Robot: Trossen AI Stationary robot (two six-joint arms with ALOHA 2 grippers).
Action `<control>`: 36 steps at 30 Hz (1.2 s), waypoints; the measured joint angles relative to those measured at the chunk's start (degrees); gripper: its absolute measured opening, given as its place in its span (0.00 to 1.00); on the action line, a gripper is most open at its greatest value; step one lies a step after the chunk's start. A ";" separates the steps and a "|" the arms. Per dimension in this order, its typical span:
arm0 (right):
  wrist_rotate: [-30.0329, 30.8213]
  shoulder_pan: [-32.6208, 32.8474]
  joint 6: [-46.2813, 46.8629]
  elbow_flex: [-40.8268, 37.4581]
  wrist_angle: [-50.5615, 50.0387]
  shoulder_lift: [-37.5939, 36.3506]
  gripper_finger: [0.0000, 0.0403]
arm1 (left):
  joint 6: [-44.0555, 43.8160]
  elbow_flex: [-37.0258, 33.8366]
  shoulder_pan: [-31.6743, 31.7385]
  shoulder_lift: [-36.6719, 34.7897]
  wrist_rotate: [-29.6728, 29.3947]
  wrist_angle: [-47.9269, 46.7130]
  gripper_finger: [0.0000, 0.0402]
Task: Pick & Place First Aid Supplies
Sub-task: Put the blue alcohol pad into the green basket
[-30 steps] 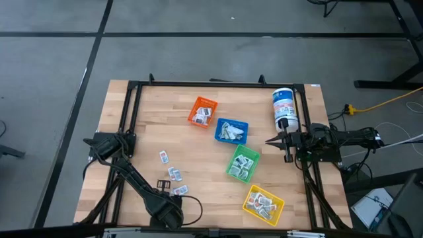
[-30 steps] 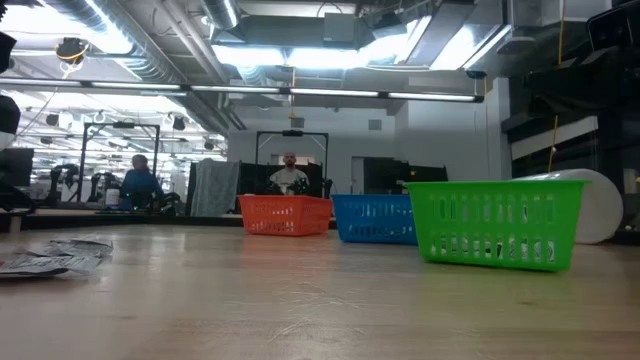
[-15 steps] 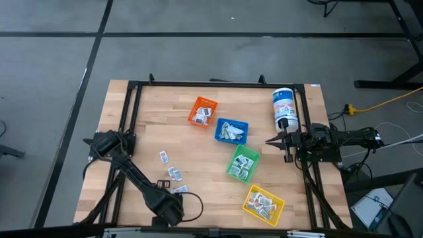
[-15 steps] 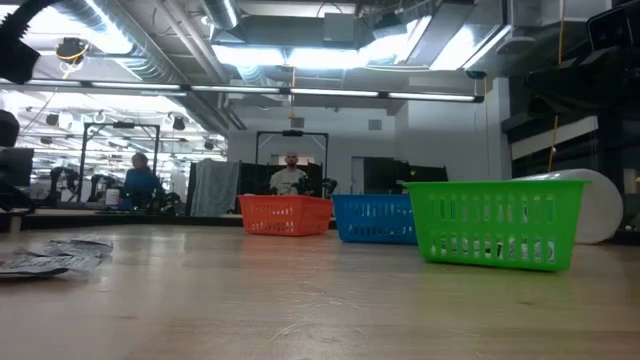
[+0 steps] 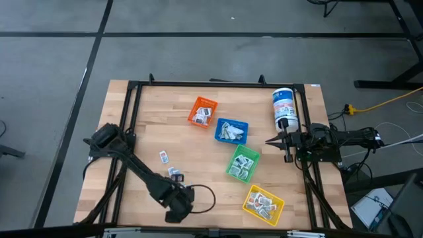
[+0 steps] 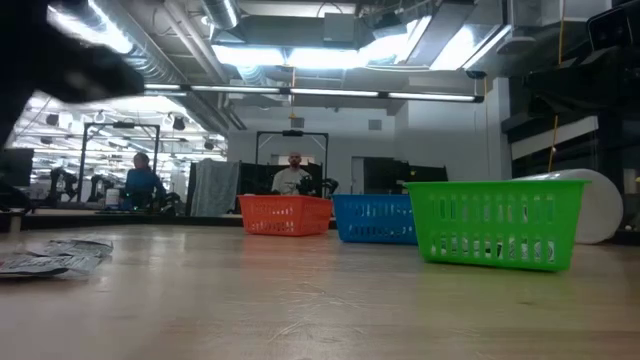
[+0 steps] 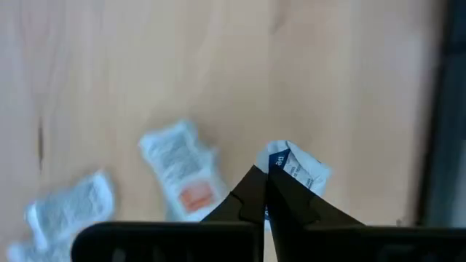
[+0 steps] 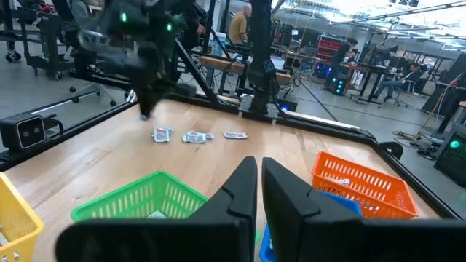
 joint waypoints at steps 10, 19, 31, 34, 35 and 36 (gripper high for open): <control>0.02 0.01 0.01 0.01 -0.02 -0.02 0.06 | 16.33 0.06 5.48 -7.68 -9.63 14.19 0.01; 0.02 0.02 0.01 0.00 -0.02 0.00 0.06 | 40.33 0.11 10.46 -8.50 -11.17 34.94 0.01; 0.02 0.02 0.00 0.00 -0.04 0.00 0.06 | 67.15 0.15 17.74 -8.40 -9.33 55.00 0.01; 0.02 0.02 0.00 0.01 -0.02 -0.01 0.06 | 70.25 0.15 19.61 -8.40 -5.31 55.70 0.01; 0.02 0.02 0.00 0.00 -0.03 -0.01 0.06 | 71.33 0.15 20.28 -8.40 -4.33 55.73 0.01; 0.02 0.02 0.01 0.01 -0.02 0.00 0.06 | 72.24 0.15 20.91 -8.40 -3.43 55.73 0.01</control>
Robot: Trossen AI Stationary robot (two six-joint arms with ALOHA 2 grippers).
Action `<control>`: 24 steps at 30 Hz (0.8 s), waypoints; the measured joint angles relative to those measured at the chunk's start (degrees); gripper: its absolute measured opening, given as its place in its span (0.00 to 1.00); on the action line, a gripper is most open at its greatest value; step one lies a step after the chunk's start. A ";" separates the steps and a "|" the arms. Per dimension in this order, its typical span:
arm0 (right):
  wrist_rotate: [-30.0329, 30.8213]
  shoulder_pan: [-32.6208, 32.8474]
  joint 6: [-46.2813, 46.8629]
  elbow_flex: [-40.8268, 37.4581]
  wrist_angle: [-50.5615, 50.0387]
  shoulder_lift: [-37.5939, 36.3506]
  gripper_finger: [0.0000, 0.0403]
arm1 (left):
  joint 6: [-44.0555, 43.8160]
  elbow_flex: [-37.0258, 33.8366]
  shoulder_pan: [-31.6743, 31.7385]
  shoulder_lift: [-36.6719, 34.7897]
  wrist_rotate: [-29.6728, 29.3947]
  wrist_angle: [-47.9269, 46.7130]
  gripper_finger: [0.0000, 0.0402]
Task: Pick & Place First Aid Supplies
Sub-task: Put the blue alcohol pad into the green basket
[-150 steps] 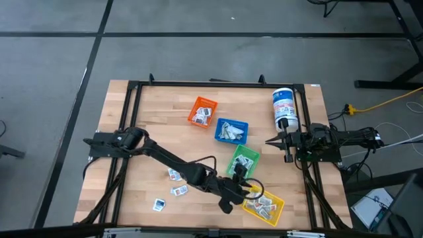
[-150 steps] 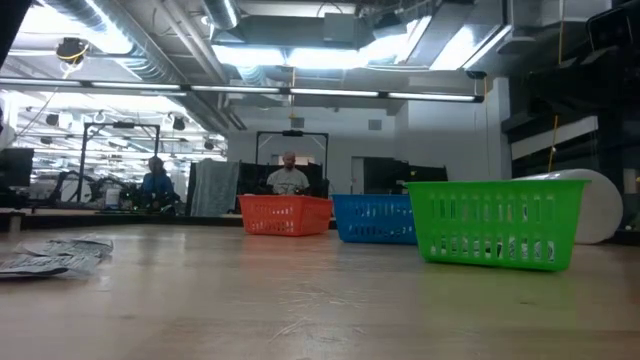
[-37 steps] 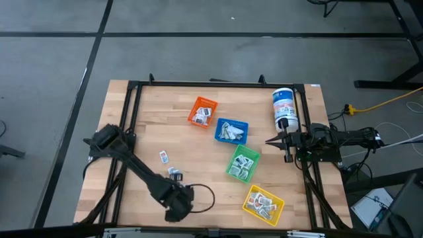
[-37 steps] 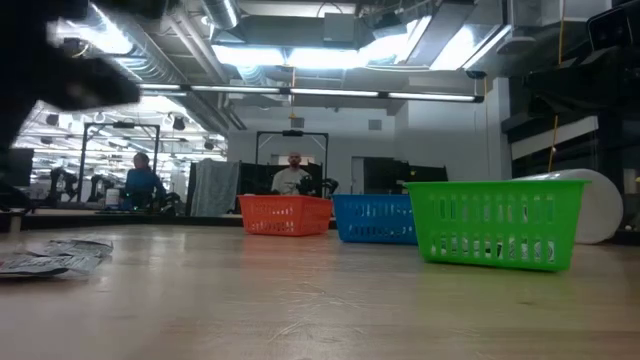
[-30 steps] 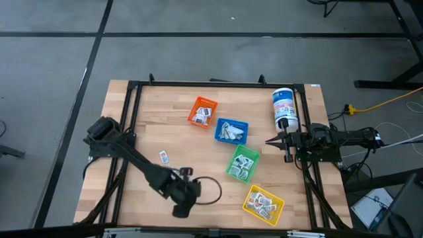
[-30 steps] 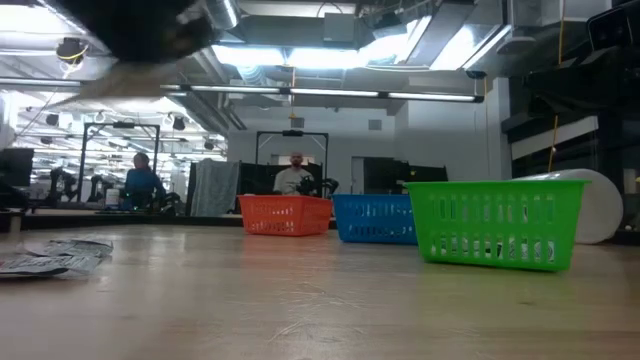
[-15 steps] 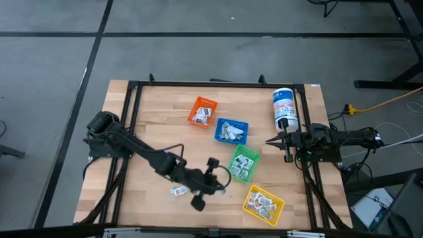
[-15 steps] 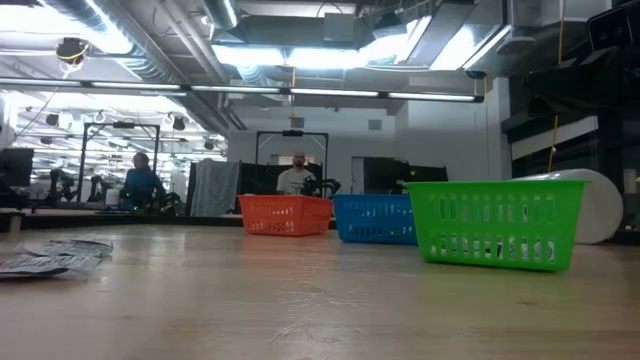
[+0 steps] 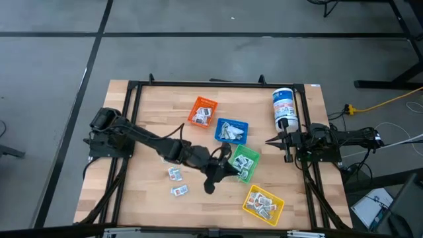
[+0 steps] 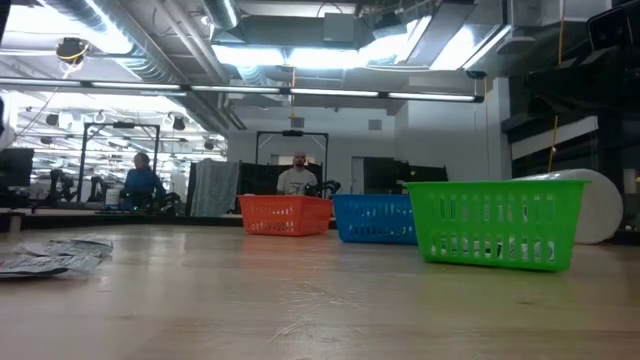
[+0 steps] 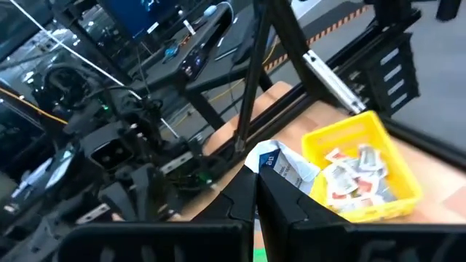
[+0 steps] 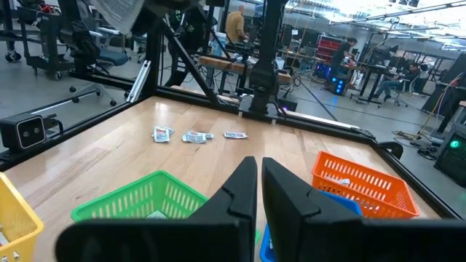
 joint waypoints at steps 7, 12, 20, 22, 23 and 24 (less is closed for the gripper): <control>-0.01 -0.01 0.00 -0.01 0.00 -0.01 0.06 | 3.02 -0.01 7.31 0.00 12.23 -0.42 0.01; 0.00 0.00 -0.01 -0.01 0.00 0.00 0.06 | 2.99 -0.85 13.20 0.84 22.04 -0.17 0.01; -0.02 -0.02 -0.01 -0.01 0.00 -0.02 0.06 | 0.34 -0.94 19.49 8.75 40.45 8.89 0.01; -0.01 -0.02 0.00 0.00 0.00 -0.02 0.06 | -1.73 -0.94 21.30 11.08 43.39 12.88 0.01; -0.02 -0.02 -0.01 -0.01 0.00 0.00 0.06 | -2.82 -0.92 22.06 12.28 44.33 15.13 0.01; -0.01 -0.01 -0.01 -0.01 -0.01 -0.02 0.06 | -3.63 -0.92 22.65 13.50 45.20 16.87 0.01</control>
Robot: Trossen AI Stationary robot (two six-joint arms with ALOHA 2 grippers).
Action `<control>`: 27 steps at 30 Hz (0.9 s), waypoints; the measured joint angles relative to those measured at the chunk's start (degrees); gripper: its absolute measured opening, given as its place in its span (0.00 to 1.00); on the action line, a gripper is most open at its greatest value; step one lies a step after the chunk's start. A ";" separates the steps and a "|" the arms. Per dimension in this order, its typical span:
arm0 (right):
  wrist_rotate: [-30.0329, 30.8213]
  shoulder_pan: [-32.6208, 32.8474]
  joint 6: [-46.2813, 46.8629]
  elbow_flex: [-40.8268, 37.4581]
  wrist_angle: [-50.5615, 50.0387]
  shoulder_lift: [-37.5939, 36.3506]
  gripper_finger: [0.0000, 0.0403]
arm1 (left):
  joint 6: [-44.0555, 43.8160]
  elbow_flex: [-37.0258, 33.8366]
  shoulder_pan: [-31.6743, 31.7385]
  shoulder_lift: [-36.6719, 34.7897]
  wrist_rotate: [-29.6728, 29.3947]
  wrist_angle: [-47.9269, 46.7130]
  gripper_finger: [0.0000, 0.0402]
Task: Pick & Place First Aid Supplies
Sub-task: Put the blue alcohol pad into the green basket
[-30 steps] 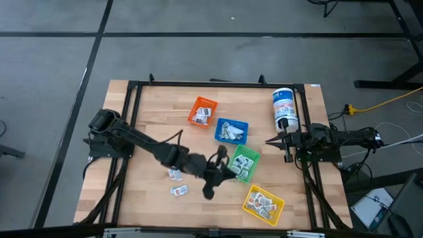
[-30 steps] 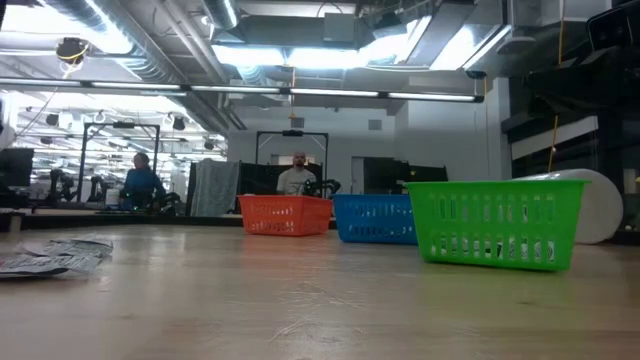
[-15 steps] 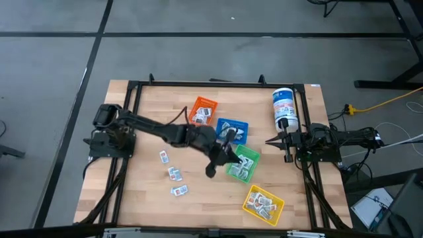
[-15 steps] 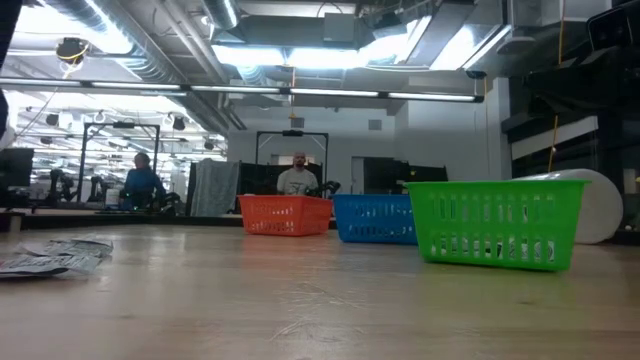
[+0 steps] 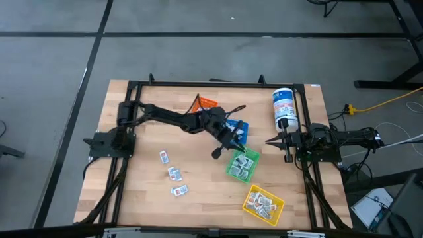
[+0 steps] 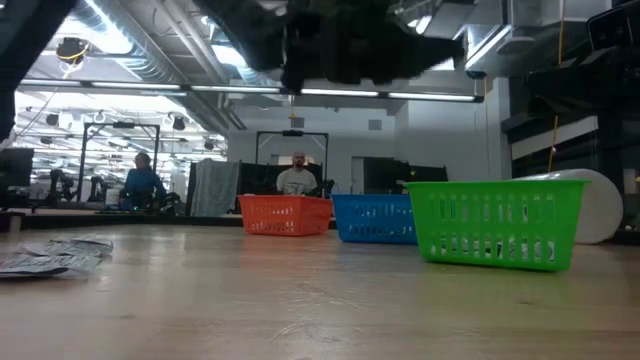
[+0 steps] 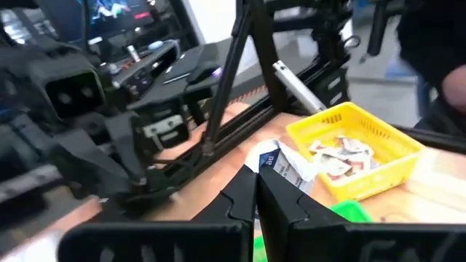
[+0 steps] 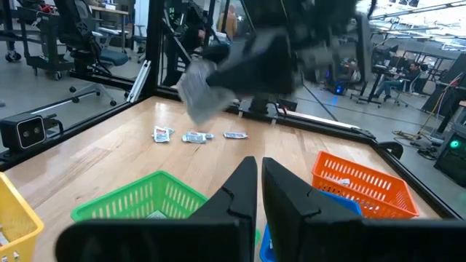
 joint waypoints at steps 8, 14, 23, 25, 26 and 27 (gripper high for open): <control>-0.02 -0.01 0.00 0.02 -0.02 0.02 0.06 | -7.40 0.59 0.89 8.19 5.32 13.35 0.01; -0.01 0.00 0.01 0.00 0.02 0.01 0.06 | -9.64 1.20 0.41 11.20 4.96 14.15 0.01; 0.01 -0.01 0.01 0.00 0.01 0.01 0.06 | -10.41 1.18 -2.33 12.82 -0.18 13.90 0.01; -0.01 -0.02 0.00 0.00 0.01 -0.01 0.06 | -10.47 1.18 -2.92 12.82 -4.19 13.52 0.01; 0.01 0.01 0.00 0.00 0.01 -0.01 0.06 | -10.46 1.18 -3.24 12.82 -6.36 12.96 0.02; 0.00 0.01 0.00 0.00 0.01 -0.01 0.06 | -10.19 1.18 -3.57 12.82 -8.45 12.51 0.02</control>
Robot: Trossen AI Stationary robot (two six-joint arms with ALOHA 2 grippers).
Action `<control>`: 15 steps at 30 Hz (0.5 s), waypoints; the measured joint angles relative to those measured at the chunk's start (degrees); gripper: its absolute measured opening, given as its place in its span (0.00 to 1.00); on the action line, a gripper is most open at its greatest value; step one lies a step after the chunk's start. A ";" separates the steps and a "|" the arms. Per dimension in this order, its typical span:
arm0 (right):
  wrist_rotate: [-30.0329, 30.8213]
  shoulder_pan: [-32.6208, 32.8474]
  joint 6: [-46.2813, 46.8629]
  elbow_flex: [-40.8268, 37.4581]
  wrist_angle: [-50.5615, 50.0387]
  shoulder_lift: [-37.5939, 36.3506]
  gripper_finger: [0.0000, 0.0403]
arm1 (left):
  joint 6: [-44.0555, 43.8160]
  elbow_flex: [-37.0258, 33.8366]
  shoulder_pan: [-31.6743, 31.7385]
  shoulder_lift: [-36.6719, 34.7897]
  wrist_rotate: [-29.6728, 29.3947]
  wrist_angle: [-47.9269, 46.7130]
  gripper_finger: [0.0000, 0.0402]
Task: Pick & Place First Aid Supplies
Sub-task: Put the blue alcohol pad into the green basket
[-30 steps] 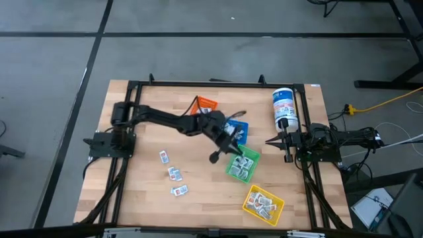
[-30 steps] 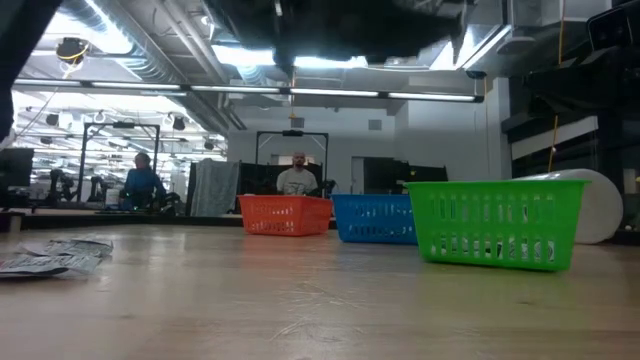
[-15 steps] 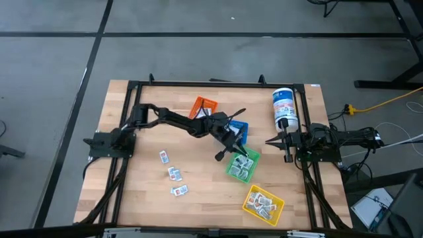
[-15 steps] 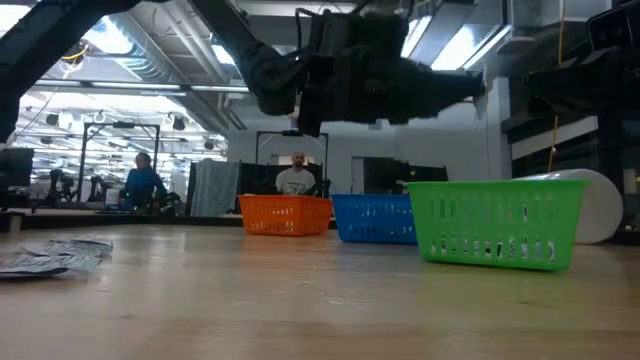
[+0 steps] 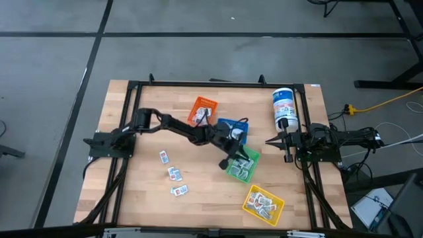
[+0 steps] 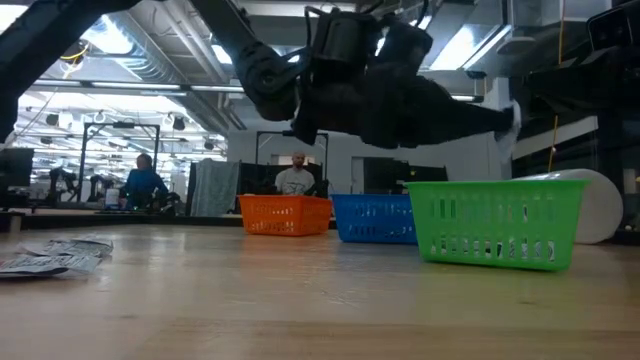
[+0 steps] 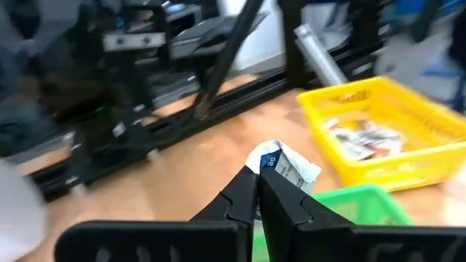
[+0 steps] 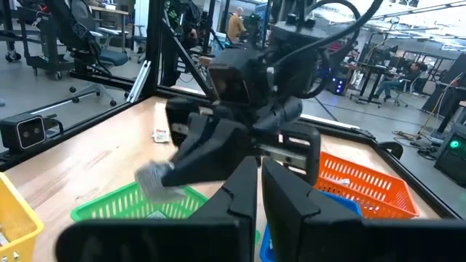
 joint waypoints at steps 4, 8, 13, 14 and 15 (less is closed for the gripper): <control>-0.01 -0.02 0.00 0.00 0.00 0.01 0.06 | 2.87 0.00 -1.42 0.00 -9.15 -1.02 0.05; -0.01 -0.02 0.01 0.01 0.01 0.00 0.06 | 4.59 0.00 -2.68 0.00 -20.76 -3.05 0.09; -0.02 0.00 0.00 0.02 0.00 0.00 0.06 | 5.55 0.00 -3.34 0.00 -28.71 -5.90 0.16; 0.00 0.00 0.00 0.00 0.01 0.00 0.06 | 5.29 0.02 -3.48 -0.02 -29.85 -6.27 0.18; 0.00 -0.01 0.01 0.00 0.00 0.02 0.06 | 5.18 0.02 -3.55 -0.02 -30.69 -6.83 0.20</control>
